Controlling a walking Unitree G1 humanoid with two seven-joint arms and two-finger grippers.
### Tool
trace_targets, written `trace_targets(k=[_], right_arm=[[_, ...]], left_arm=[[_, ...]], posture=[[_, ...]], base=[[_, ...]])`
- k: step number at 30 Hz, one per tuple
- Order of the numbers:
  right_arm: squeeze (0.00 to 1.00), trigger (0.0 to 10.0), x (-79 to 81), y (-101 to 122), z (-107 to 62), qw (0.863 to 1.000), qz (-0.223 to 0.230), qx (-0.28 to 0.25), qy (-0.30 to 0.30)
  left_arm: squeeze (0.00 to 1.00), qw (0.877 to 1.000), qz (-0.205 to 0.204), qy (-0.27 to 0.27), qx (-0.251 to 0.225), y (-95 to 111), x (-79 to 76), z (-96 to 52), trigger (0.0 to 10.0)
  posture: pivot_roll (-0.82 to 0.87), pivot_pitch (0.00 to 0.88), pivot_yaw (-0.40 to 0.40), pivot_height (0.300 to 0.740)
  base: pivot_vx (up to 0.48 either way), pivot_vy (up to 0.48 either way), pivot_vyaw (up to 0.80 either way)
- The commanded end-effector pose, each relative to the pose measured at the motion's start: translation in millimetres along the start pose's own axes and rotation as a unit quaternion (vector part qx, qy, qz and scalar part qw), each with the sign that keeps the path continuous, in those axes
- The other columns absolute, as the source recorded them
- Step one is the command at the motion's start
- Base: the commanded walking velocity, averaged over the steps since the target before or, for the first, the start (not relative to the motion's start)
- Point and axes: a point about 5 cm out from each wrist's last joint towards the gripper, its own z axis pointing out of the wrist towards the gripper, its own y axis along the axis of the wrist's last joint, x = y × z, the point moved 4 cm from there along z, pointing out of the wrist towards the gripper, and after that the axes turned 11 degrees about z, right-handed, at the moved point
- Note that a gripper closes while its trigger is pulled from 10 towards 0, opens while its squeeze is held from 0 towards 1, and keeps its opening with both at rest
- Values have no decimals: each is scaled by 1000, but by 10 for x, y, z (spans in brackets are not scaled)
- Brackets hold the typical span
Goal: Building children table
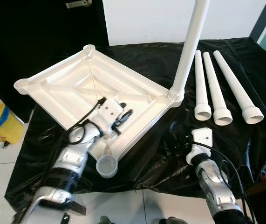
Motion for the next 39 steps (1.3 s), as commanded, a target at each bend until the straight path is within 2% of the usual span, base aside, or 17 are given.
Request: trace_targets(k=[1,5,8,9,11,12,14,15,16,17,18,19,20,22,24,31,39], right_arm=[[0,10000,22,-65,9,1000,-9,17,5],[0,10000,53,-50,46,1000,-25,14,13],[0,10000,53,-50,46,1000,-25,14,13],[0,10000,27,-51,62,999,-29,15,5],[0,10000,27,-51,62,999,-29,15,5],[0,10000,-9,-50,97,999,-30,18,-8],[0,10000,-9,-50,97,999,-30,18,-8],[0,10000,-32,-46,148,999,-31,21,-20],[0,10000,-32,-46,148,999,-31,21,-20],[0,10000,-38,-41,226,999,-30,28,-34],[0,10000,-38,-41,226,999,-30,28,-34],[0,10000,-25,-33,293,998,-28,33,-41],[0,10000,-25,-33,293,998,-28,33,-41],[0,10000,5,-28,363,998,-28,38,-45],[0,10000,5,-28,363,998,-28,38,-45],[0,10000,68,-39,460,997,-33,46,-43],[0,10000,90,-21,543,997,-40,49,-39]], left_arm=[[0,1000,12,4,8,-50,36,-106,10000],[0,999,26,-19,-5,-34,6,-323,10000],[0,999,26,-19,-5,-34,6,-323,10000],[0,999,28,-24,-11,-15,9,-379,10000],[0,999,28,-24,-11,-15,9,-379,10000],[0,999,23,-45,-13,-9,-16,-463,10000],[0,999,23,-45,-13,-9,-16,-463,10000],[0,997,22,-68,-6,-28,-48,-547,10000],[0,997,22,-68,-6,-28,-48,-547,10000],[0,994,23,-105,9,-65,-125,-649,10000],[0,994,23,-105,9,-65,-125,-649,10000],[0,990,23,-138,23,-95,-203,-728,10000],[0,990,23,-138,23,-95,-203,-728,10000],[0,984,25,-171,39,-117,-295,-803,10000],[0,984,25,-171,39,-117,-295,-803,10000],[0,970,46,-227,72,-180,-497,-890,10000],[0,970,39,-230,74,-160,-543,-844,10000]], posture=[[-37,44,-15,740],[-31,39,-20,740],[-31,39,-20,740],[-26,37,-22,740],[-26,37,-22,740],[-14,34,-26,740],[-14,34,-26,740],[-7,32,-29,740],[-7,32,-29,740],[-1,29,-33,740],[-1,29,-33,740],[2,27,-36,740],[2,27,-36,740],[6,25,-39,740],[6,25,-39,740],[11,35,-42,740],[14,44,-39,740]], base=[[0,0,0],[0,0,0],[0,0,0],[0,0,0],[0,0,0],[0,0,0],[0,0,0],[0,0,0],[0,0,0],[0,0,0],[0,0,0],[0,0,0],[0,0,0],[0,0,0],[0,0,0],[0,0,0],[0,0,0]])
